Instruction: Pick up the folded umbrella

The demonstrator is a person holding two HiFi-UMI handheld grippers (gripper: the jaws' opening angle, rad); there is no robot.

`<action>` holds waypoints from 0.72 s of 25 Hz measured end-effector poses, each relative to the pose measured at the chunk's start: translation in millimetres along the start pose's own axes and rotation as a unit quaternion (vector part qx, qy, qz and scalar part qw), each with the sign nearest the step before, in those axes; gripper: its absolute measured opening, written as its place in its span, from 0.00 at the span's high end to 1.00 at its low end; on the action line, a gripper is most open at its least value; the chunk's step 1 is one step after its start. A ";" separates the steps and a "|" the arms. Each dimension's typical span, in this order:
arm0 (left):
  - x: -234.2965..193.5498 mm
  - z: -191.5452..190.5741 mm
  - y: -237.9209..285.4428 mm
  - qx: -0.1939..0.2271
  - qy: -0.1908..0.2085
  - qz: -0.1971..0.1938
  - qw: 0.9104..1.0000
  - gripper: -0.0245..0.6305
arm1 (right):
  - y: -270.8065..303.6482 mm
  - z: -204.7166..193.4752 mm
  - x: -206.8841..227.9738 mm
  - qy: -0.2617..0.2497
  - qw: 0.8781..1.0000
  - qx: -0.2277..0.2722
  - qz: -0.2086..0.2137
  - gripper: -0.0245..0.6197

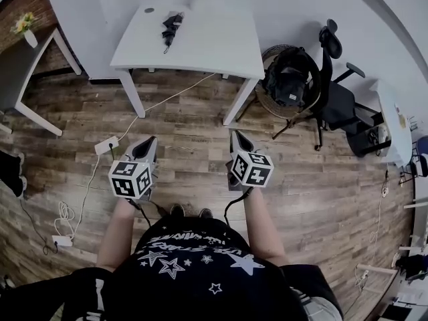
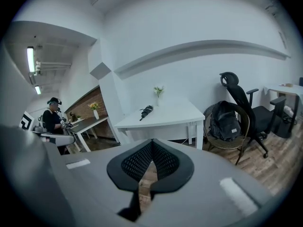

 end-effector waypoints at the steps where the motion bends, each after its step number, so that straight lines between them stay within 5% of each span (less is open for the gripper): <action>1: -2.5 -3.9 -1.7 -0.003 -0.004 -0.002 1.000 0.96 | 0.9 -0.4 -2.1 0.000 1.000 0.000 0.000 0.94; 7: -25.8 -5.9 -4.8 -0.005 0.009 -0.009 1.000 0.96 | 9.5 -1.2 -25.1 0.016 0.999 0.024 0.032 0.94; 18: -65.3 4.2 21.8 -0.010 0.002 0.000 1.000 0.96 | 63.2 -7.2 -26.1 0.011 1.000 0.001 0.011 0.94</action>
Point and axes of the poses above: the fingertips, and each gripper's own axes: y forward along the fingers, x to its right, z out of its top, the point moved 1 cm from there along -y, backward along the fingers, and after that the axes turned 4 degrees about -z, right-handed, at the moved point
